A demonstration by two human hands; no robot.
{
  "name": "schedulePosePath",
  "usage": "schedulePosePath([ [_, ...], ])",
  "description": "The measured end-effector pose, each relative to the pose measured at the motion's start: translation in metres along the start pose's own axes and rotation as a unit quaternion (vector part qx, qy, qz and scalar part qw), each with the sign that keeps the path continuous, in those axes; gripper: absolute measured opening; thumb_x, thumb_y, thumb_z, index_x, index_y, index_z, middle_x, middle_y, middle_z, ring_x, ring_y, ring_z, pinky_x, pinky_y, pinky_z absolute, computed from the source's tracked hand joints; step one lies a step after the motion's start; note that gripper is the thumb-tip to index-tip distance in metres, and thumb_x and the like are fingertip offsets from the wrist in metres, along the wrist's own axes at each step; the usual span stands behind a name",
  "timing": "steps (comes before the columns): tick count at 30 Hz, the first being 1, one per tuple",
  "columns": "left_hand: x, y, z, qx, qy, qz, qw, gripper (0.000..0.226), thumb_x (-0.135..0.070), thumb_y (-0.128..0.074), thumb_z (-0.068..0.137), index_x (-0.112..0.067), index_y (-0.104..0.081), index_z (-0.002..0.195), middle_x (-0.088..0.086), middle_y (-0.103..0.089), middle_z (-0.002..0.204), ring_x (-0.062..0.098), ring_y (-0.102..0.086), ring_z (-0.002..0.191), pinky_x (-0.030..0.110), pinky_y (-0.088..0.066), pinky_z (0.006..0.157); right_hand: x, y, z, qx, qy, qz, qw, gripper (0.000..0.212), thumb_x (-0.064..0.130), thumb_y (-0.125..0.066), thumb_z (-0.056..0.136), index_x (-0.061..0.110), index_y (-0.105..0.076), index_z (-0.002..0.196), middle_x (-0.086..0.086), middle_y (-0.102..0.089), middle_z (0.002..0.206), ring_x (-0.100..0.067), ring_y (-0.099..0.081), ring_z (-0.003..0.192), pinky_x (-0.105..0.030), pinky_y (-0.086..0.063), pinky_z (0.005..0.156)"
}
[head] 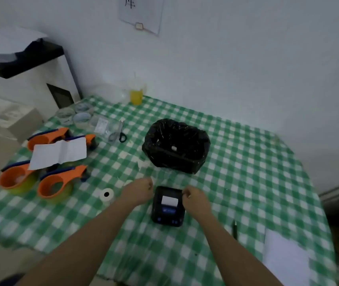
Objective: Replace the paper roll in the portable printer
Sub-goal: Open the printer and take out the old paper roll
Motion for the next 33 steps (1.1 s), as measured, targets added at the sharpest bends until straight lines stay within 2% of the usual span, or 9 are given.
schedulePosePath([
  [7,0.021,-0.047,0.002,0.047,0.035,-0.040,0.997,0.035,-0.027,-0.045,0.092,-0.007,-0.050,0.120,0.018,-0.059,0.122,0.033,-0.058,0.106,0.037,-0.047,0.087,-0.041,-0.020,0.004,-0.015,-0.088,0.058,0.994,0.021,0.017,-0.046,0.090,0.009,-0.061,0.102,-0.012,-0.068,0.102,-0.027,-0.062,0.089,-0.027,-0.041,0.069],
  [11,0.026,-0.068,0.001,0.055,0.039,-0.069,0.995,0.051,-0.032,-0.052,0.090,-0.006,-0.038,0.132,0.018,-0.052,0.132,0.032,-0.052,0.118,0.038,-0.045,0.095,-0.052,-0.028,0.008,-0.003,-0.105,0.135,0.985,0.021,0.021,-0.050,0.092,0.004,-0.062,0.097,-0.015,-0.068,0.098,-0.022,-0.056,0.079,-0.028,-0.041,0.069],
  [14,0.025,-0.080,0.000,0.056,0.028,-0.083,0.995,0.048,-0.029,-0.055,0.089,-0.009,-0.039,0.131,0.015,-0.050,0.131,0.030,-0.055,0.112,0.038,-0.047,0.091,-0.056,-0.031,0.016,0.011,-0.108,0.151,0.983,0.020,0.021,-0.056,0.089,0.003,-0.063,0.092,-0.015,-0.069,0.093,-0.022,-0.059,0.077,-0.029,-0.043,0.067],
  [17,0.025,-0.083,0.002,0.036,0.033,-0.111,0.993,0.045,-0.028,-0.056,0.088,-0.012,-0.042,0.127,0.012,-0.050,0.128,0.029,-0.059,0.103,0.037,-0.048,0.082,-0.059,-0.029,0.029,0.031,-0.127,0.152,0.980,0.013,0.015,-0.064,0.082,0.004,-0.066,0.075,-0.016,-0.070,0.080,-0.028,-0.066,0.077,-0.040,-0.055,0.074],
  [21,0.029,-0.083,0.006,0.021,0.052,-0.141,0.988,0.038,-0.027,-0.058,0.087,-0.012,-0.046,0.120,0.010,-0.056,0.120,0.027,-0.059,0.097,0.035,-0.047,0.080,-0.059,-0.030,0.043,0.104,-0.162,0.137,0.972,0.029,0.003,-0.066,0.075,0.008,-0.055,0.048,-0.020,-0.061,0.063,-0.027,-0.060,0.061,-0.043,-0.057,0.074],
  [25,0.033,-0.084,0.010,0.021,0.071,-0.187,0.979,0.034,-0.022,-0.062,0.084,-0.008,-0.052,0.114,0.010,-0.059,0.113,0.022,-0.056,0.097,0.033,-0.045,0.082,-0.059,-0.031,0.052,0.132,-0.184,0.100,0.969,0.035,0.000,-0.066,0.074,0.010,-0.046,0.047,-0.033,-0.051,0.054,-0.021,-0.054,0.053,-0.033,-0.049,0.054],
  [27,0.034,-0.084,0.011,0.021,0.089,-0.215,0.972,0.036,-0.020,-0.065,0.083,-0.006,-0.053,0.114,0.009,-0.060,0.108,0.023,-0.057,0.098,0.036,-0.046,0.086,-0.061,-0.032,0.050,0.145,-0.212,0.135,0.957,0.039,-0.006,-0.064,0.078,0.006,-0.045,0.046,-0.019,-0.049,0.041,-0.019,-0.051,0.042,-0.026,-0.044,0.043],
  [29,0.035,-0.084,0.011,0.019,0.103,-0.222,0.970,0.036,-0.020,-0.067,0.081,-0.006,-0.054,0.112,0.010,-0.061,0.109,0.025,-0.059,0.099,0.036,-0.046,0.085,-0.064,-0.035,0.050,0.161,-0.230,0.172,0.944,0.041,-0.008,-0.063,0.079,0.004,-0.045,0.045,-0.009,-0.047,0.033,-0.019,-0.050,0.040,-0.026,-0.043,0.039],
  [33,0.035,-0.082,0.013,0.018,0.118,-0.205,0.971,0.039,-0.020,-0.069,0.080,-0.006,-0.053,0.113,0.012,-0.063,0.114,0.024,-0.059,0.099,0.028,-0.040,0.078,-0.064,-0.034,0.052,0.152,-0.231,0.176,0.945,0.033,-0.007,-0.066,0.077,0.001,-0.051,0.049,-0.011,-0.052,0.041,-0.019,-0.056,0.041,-0.024,-0.050,0.037],
])
Point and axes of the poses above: each hand's wrist, its own z-axis towards the middle knuckle, its own y-axis out of the back of the hand, x = y × z, the point moved 7 cm from there along z, towards the middle knuckle
